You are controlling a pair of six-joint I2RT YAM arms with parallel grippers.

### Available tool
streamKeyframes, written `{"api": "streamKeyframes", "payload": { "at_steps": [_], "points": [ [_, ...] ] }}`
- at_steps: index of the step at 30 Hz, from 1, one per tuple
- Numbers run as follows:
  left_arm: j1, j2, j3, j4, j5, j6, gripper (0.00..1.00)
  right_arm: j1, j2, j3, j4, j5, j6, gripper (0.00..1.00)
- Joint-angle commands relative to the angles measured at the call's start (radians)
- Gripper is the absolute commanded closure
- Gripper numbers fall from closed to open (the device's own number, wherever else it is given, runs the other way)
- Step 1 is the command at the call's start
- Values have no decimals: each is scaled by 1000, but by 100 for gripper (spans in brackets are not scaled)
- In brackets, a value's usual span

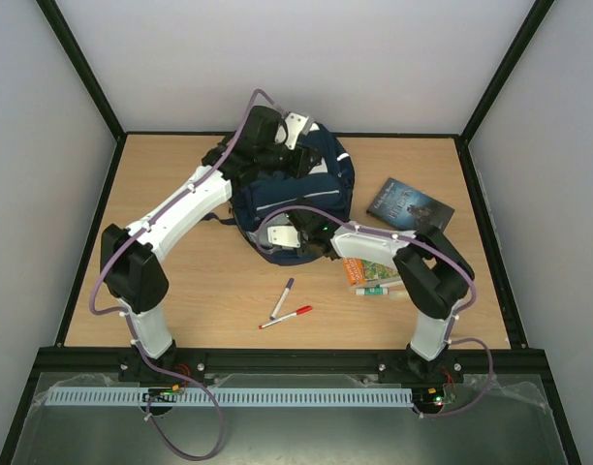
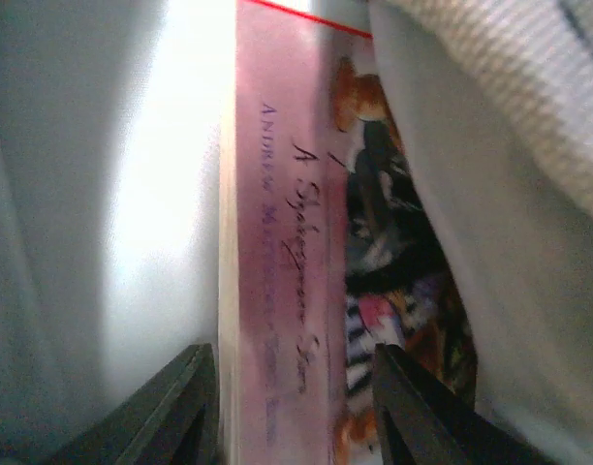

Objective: Pack the student bag
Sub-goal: Place the book in the student bag.

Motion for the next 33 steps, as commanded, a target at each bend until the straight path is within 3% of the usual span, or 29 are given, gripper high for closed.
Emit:
{"api": "streamKeyframes", "payload": {
  "at_steps": [1,4,12,17,18,33],
  "points": [
    [8,-51,38,-47,-156,25,49,-11,-168,16,-104,-65,81,54],
    [32,-88,-8,-63,-222,-4,39,-22,-233,-8,-68,-45,109,52],
    [88,-315,-374,-21,-252,-74,34,-154,-251,-46,-9,-204,305,51],
    [87,-385,-574,18,-194,-51,34,-191,-263,-58,86,-219,400,50],
    [86,-388,-610,47,-172,-48,27,-192,-272,-67,105,-220,410,50],
    [47,-113,-578,298,15,61,27,-192,-316,-140,163,-239,455,50]
  ]
}}
